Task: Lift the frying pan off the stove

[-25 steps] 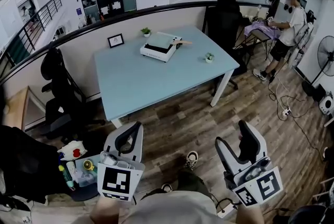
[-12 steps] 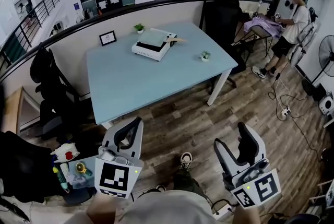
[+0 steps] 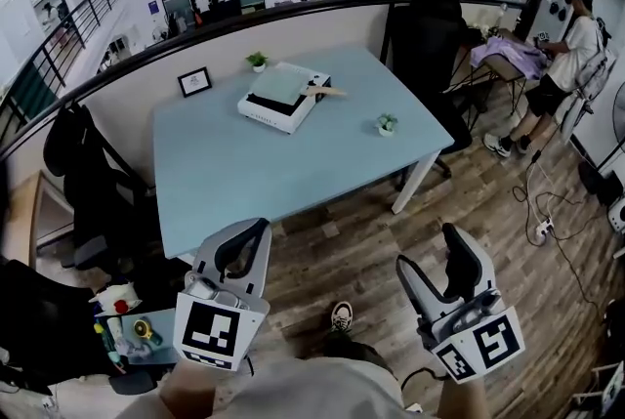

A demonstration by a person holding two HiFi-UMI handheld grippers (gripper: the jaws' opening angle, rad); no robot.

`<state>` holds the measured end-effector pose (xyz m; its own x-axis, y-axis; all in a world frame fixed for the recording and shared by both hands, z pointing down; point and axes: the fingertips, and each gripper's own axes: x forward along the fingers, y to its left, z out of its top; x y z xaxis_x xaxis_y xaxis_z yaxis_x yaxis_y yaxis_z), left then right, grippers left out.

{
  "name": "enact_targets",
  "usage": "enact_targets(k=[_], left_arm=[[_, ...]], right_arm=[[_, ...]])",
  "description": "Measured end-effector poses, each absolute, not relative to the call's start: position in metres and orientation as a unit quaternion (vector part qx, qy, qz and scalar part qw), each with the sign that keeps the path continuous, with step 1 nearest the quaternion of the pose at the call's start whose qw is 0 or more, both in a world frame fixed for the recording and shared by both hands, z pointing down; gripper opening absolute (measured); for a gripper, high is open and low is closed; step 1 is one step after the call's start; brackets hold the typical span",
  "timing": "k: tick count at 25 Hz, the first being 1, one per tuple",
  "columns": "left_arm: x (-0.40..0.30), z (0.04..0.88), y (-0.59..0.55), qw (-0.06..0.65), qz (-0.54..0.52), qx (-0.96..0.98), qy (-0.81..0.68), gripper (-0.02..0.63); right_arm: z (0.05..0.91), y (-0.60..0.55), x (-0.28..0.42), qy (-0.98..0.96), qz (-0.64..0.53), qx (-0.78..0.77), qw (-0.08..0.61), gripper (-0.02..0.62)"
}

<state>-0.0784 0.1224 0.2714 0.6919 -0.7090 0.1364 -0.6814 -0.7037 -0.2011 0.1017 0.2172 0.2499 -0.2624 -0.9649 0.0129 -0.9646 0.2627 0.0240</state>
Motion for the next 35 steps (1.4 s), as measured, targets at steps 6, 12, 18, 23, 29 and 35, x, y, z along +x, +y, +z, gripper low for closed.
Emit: enact_targets(k=[6,12,18,23,29,35], left_arm=[[-0.03,0.265,0.066,0.075,-0.112,-0.904,0.406,0.003],[0.004,0.268,0.034,0.065,-0.118,-0.903,0.407,0.003],[0.009,0.275,0.017,0.062,-0.134,-0.89,0.431,0.003],[-0.003,0.288,-0.006,0.044,-0.148,-0.876,0.457,0.003],[-0.007,0.283,-0.043,0.057,-0.14,-0.868,0.473,0.003],[0.003,0.283,-0.087,0.048,-0.141,-0.87,0.47,0.003]], right_arm=[[0.246,0.154,0.15,-0.813,-0.01,0.582,0.025,0.318],[0.256,0.118,0.186,-0.811,-0.035,0.581,0.056,0.325],[0.266,0.09,0.197,-0.828,-0.011,0.559,0.047,0.327],[0.274,0.062,0.201,-0.835,0.003,0.548,0.047,0.328],[0.275,0.026,0.202,-0.84,0.01,0.54,0.047,0.342],[0.282,-0.026,0.207,-0.843,0.017,0.534,0.059,0.342]])
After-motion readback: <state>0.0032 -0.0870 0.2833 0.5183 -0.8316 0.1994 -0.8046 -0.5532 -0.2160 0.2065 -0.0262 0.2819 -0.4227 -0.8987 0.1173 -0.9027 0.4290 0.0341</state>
